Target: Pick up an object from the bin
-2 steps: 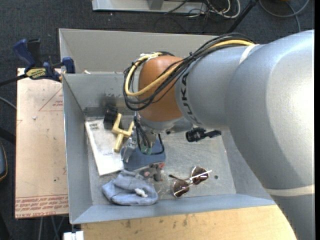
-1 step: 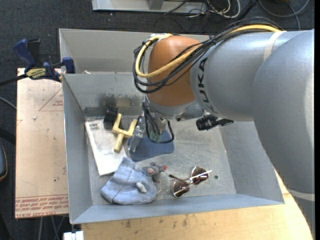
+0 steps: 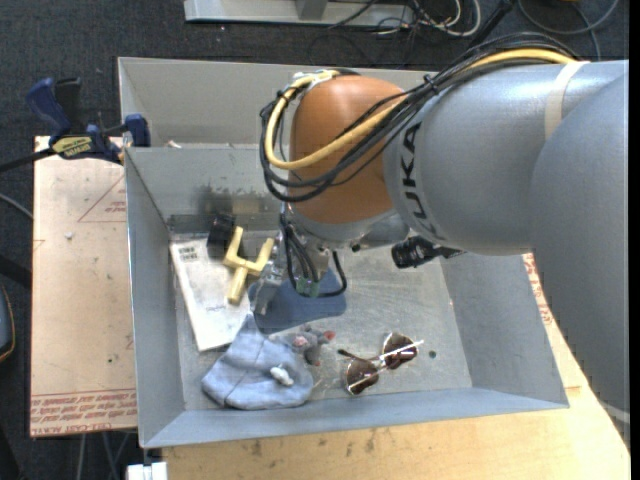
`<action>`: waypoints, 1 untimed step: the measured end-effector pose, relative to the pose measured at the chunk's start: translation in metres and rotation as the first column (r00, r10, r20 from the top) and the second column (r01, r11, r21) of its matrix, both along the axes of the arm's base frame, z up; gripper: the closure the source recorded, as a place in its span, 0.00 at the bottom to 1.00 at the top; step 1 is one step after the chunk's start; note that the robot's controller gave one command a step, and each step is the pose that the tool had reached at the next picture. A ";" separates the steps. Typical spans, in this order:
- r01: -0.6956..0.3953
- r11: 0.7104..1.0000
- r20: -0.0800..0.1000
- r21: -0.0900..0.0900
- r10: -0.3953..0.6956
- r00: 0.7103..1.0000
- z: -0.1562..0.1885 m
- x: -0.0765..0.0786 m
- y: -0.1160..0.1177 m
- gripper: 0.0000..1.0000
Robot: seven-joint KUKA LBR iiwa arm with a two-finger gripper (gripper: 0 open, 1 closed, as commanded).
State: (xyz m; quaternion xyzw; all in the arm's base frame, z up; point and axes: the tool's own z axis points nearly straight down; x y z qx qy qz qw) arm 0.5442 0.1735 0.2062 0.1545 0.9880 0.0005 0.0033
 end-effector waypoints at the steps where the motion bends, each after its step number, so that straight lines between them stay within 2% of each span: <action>1: -0.008 1.000 -0.011 0.001 0.008 1.000 0.046 0.009 0.002 1.00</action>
Offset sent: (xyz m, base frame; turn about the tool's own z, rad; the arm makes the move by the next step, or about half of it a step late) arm -0.0124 -0.0372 -0.1362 -0.0424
